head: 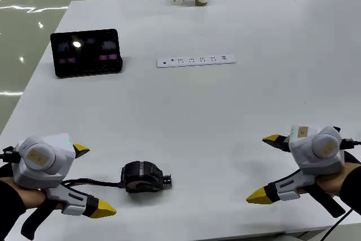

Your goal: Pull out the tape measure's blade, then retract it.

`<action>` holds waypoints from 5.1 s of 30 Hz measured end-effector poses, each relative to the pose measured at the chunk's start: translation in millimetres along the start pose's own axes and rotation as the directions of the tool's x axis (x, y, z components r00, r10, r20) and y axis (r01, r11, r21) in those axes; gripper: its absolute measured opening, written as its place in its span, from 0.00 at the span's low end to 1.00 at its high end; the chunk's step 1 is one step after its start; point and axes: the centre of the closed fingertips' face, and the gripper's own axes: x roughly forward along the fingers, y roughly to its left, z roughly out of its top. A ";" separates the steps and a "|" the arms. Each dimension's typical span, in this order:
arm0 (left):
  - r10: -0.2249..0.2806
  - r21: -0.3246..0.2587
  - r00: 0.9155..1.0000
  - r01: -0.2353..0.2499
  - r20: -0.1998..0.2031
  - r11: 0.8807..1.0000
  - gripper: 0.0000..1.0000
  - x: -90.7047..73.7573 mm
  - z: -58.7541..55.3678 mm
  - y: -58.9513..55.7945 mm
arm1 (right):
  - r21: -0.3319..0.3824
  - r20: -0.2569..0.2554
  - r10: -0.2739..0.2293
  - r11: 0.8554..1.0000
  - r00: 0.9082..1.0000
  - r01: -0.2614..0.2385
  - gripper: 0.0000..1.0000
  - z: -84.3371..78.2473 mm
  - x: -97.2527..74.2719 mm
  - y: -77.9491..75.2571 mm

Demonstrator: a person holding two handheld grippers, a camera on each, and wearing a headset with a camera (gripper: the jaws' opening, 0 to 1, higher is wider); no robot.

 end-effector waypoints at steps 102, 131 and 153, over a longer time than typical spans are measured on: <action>-0.125 0.379 0.975 0.189 -0.186 0.906 0.30 76.1 37.0 -27.3 | -0.246 -0.076 0.284 0.923 0.956 -0.294 0.33 74.0 159.6 80.0; -0.132 0.374 0.976 0.188 -0.172 0.908 0.30 75.0 34.5 -26.9 | -0.241 -0.111 0.317 0.911 0.942 -0.335 0.11 68.3 167.8 84.4; -0.125 0.364 0.979 0.176 -0.161 0.915 0.30 75.7 35.8 -26.7 | -0.242 -0.126 0.293 0.917 0.948 -0.316 0.12 72.6 167.3 86.3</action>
